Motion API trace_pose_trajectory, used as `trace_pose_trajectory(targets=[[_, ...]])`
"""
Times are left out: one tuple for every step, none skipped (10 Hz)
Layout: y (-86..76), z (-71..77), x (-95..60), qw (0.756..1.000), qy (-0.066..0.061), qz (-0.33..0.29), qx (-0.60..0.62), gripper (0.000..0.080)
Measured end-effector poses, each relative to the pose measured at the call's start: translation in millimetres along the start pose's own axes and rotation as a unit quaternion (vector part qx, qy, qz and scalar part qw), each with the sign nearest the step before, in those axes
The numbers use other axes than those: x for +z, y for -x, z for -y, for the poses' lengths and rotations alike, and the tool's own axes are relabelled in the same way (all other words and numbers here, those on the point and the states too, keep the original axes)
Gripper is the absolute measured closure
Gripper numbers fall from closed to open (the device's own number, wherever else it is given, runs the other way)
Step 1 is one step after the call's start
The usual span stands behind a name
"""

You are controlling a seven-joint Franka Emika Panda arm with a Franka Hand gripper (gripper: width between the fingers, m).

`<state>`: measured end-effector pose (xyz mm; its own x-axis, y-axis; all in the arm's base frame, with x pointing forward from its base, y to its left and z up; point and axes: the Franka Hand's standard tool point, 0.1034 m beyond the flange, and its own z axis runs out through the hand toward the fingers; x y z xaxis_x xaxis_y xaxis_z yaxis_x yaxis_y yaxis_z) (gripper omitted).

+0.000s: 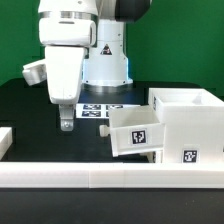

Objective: Assemble drawer

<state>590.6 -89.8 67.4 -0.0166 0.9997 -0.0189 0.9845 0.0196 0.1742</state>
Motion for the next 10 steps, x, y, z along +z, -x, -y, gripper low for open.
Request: trace_pose_trajectory(targets=[[0.9, 2.9, 1.2, 1.000, -0.009, -0.001, 0.000, 0.0151], [-1.8, 0.1, 0.2, 1.000, -0.008, -0.001, 0.009, 0.0151], [-7.6, -0.2, 1.3, 1.000, -0.009, -0.002, 0.015, 0.0151], [-11.8, -0.3, 2.1, 1.000, -0.010, -0.003, 0.022, 0.0151], [-20.0, -0.4, 3.7, 0.999, -0.011, -0.004, 0.033, 0.0151], [-30.6, 0.5, 7.1, 0.999, -0.014, -0.004, 0.029, 0.0151], [-36.8, 1.6, 10.0, 0.999, -0.017, -0.006, 0.032, 0.0151], [-43.0, 1.9, 11.8, 0.999, -0.018, -0.007, 0.034, 0.0151], [-51.0, 0.3, 12.9, 0.999, -0.018, -0.008, 0.035, 0.0151], [-57.5, -0.7, 12.8, 0.999, -0.018, -0.009, 0.036, 0.0151]])
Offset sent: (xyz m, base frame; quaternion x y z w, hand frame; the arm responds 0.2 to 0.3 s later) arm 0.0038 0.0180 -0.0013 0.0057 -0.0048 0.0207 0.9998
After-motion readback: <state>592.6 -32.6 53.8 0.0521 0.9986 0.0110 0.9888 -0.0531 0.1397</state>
